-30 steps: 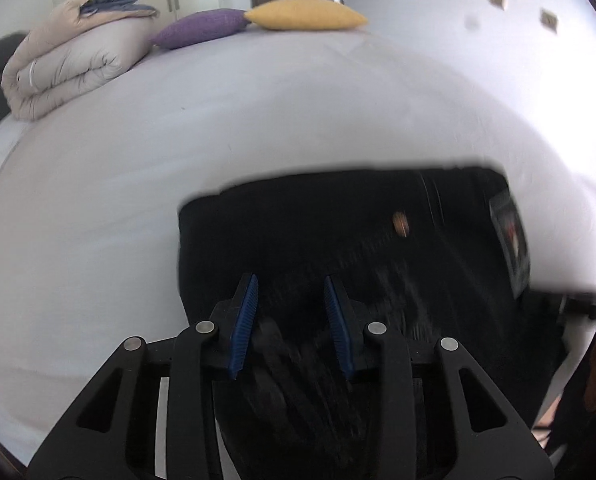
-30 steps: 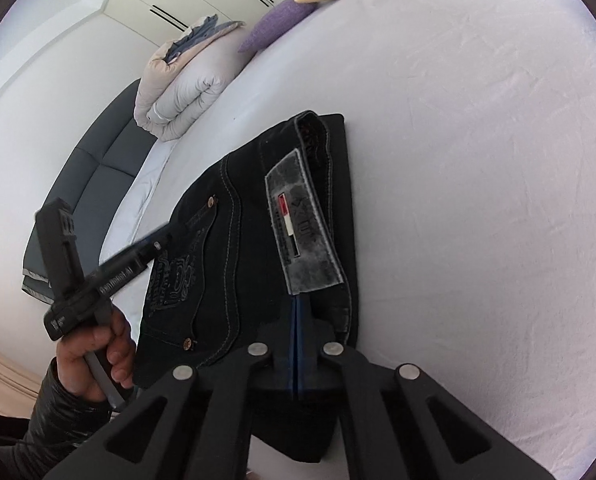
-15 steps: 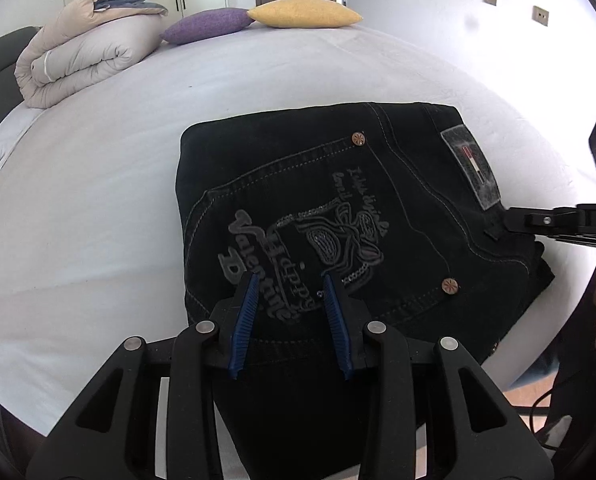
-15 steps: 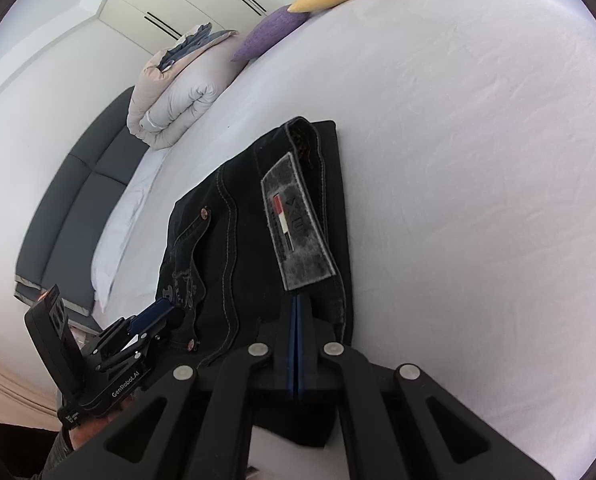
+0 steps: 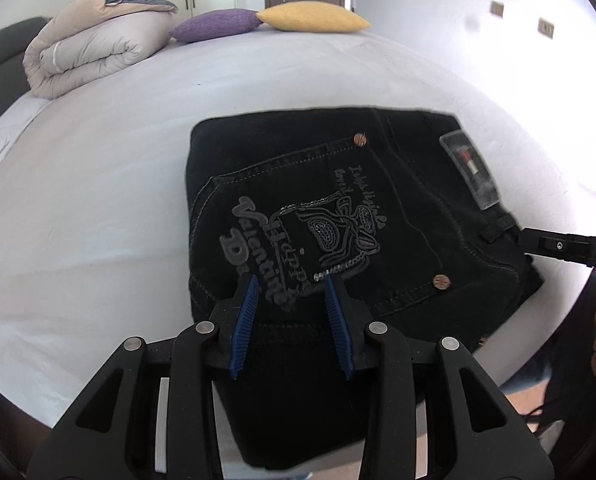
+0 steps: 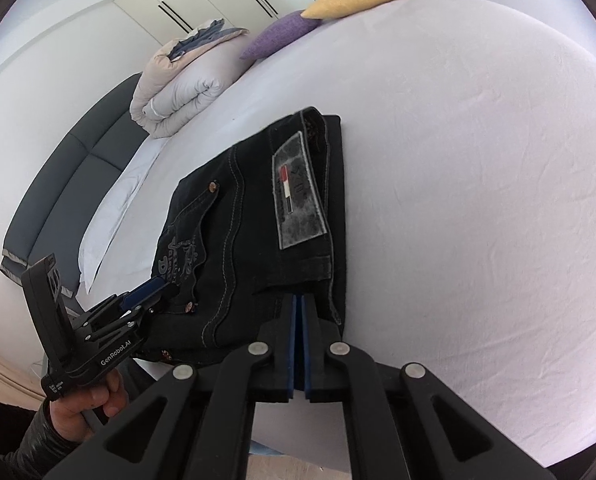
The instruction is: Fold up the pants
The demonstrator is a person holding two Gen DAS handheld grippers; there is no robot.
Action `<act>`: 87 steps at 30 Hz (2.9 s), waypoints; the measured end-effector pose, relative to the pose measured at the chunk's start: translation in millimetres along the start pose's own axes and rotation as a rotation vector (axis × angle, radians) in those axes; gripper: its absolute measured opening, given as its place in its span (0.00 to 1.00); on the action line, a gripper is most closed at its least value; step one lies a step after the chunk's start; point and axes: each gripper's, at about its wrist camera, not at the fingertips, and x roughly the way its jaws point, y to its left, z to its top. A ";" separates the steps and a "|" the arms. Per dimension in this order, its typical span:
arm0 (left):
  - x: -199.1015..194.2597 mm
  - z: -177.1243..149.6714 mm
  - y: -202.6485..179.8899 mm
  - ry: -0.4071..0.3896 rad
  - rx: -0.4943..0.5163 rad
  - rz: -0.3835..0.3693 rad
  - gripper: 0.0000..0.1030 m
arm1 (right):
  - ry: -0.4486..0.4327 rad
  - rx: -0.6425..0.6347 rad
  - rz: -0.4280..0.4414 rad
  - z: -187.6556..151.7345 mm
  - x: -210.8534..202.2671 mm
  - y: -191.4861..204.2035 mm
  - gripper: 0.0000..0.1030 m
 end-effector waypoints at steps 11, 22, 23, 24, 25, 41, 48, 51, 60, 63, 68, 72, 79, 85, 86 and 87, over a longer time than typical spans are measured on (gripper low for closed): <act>-13.8 0.9 71.5 -0.024 -0.287 -0.164 0.74 | -0.052 0.060 0.034 32.7 -19.2 -22.0 0.68; 42.2 19.7 104.4 0.151 -0.414 -0.376 0.74 | 0.140 0.173 0.117 66.5 46.4 -35.8 0.68; 44.2 21.1 103.8 0.158 -0.406 -0.374 0.74 | 0.152 0.176 0.118 69.5 51.7 -35.8 0.67; 45.2 22.8 102.6 0.165 -0.391 -0.369 0.74 | 0.163 0.184 0.124 73.1 57.0 -35.8 0.64; 46.6 25.0 99.6 0.171 -0.376 -0.367 0.73 | 0.180 0.193 0.134 76.0 63.0 -34.9 0.62; 5.1 57.3 70.1 0.088 -0.285 -0.336 0.18 | 0.081 0.015 0.120 92.1 40.7 5.2 0.16; 3.4 102.8 48.1 0.007 -0.174 -0.334 0.18 | -0.008 -0.036 0.105 150.4 8.9 -2.1 0.16; 25.3 122.0 42.4 0.006 -0.156 -0.338 0.18 | -0.032 -0.054 0.074 176.2 9.5 -14.1 0.16; 93.8 103.0 31.4 0.087 -0.146 -0.323 0.21 | 0.025 0.084 0.043 205.5 61.7 -99.2 0.20; 96.3 83.2 40.2 0.081 -0.168 -0.318 0.37 | 0.026 0.145 0.047 194.5 72.7 -124.8 0.37; 92.2 61.4 47.9 0.046 -0.202 -0.330 0.49 | -0.031 0.151 0.111 178.0 63.9 -133.1 0.41; 64.6 38.1 55.2 0.015 -0.179 -0.306 0.51 | -0.079 0.171 0.069 166.0 46.2 -129.6 0.51; -48.1 -12.7 40.6 -0.176 -0.062 -0.117 0.80 | -0.230 0.146 -0.096 116.7 -27.6 -107.1 0.71; -170.1 -31.0 -3.5 -0.493 0.034 0.162 1.00 | -0.452 0.011 -0.277 86.4 -98.3 -49.0 0.87; -186.7 -31.0 -7.1 -0.529 0.039 0.205 1.00 | -0.502 -0.014 -0.304 80.6 -112.9 -37.6 0.91; -200.0 -30.0 -11.9 -0.548 0.040 0.246 1.00 | -0.550 -0.036 -0.328 76.4 -125.3 -27.0 0.98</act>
